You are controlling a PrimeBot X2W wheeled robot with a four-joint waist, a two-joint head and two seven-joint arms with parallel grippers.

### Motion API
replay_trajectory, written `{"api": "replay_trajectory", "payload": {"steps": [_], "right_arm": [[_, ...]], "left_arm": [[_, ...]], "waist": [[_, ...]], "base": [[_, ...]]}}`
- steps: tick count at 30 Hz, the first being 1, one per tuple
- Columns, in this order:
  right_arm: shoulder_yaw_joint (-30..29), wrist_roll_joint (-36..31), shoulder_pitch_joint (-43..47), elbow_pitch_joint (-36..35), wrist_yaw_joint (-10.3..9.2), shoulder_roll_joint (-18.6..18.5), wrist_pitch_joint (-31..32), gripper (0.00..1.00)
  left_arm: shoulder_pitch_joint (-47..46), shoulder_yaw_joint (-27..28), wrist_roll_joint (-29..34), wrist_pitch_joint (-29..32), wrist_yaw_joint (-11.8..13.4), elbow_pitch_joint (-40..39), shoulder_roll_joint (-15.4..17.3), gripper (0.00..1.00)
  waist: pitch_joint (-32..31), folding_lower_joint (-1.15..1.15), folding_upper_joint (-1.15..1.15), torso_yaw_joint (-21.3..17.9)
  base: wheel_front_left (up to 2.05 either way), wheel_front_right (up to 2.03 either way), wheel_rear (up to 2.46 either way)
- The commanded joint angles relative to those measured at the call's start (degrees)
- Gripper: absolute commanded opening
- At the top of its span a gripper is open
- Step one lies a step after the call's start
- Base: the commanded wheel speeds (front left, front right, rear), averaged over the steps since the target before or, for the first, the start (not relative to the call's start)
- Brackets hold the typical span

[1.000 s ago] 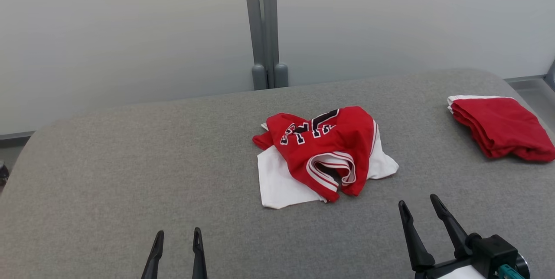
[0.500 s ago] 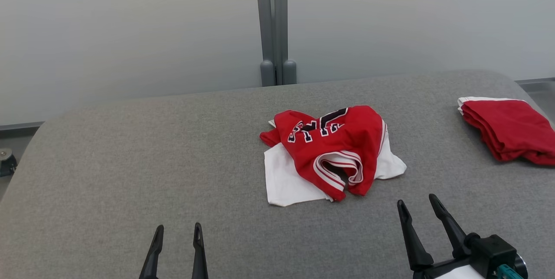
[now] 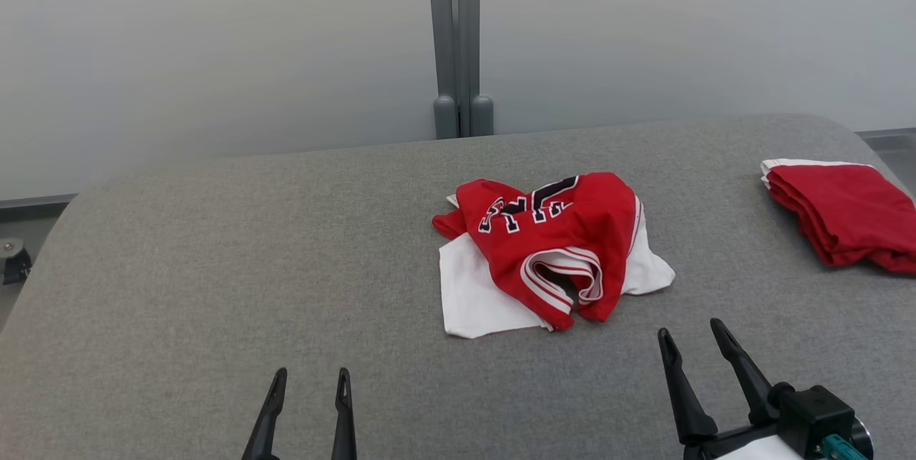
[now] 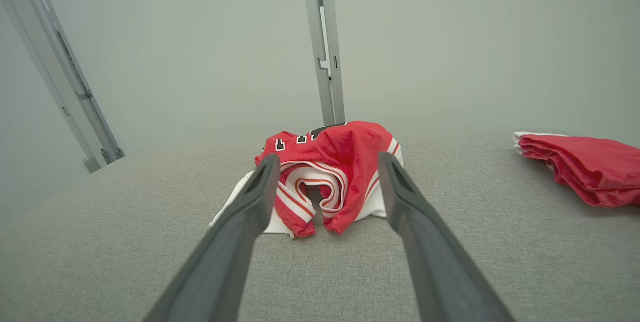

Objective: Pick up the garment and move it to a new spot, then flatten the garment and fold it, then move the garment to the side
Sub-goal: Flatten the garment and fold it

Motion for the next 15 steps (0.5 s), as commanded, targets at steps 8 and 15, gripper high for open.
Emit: {"api": "replay_trajectory", "payload": {"steps": [8,15], "right_arm": [[-0.8,-0.6,-0.8,-0.2,0.0,-0.1,-0.2,1.0],[-1.1,-0.5,-1.0,-0.2,0.0,-0.1,-0.2,1.0]], "left_arm": [[-0.8,-0.5,1.0,0.0,-0.6,0.3,0.1,1.0],[-1.1,-0.3,0.2,0.0,-1.2,-0.6,0.1,1.0]], "waist": [[0.6,0.0,0.0,0.1],[1.0,0.0,0.0,0.4]], "base": [[0.0,0.0,0.0],[0.0,0.0,0.0]]}}
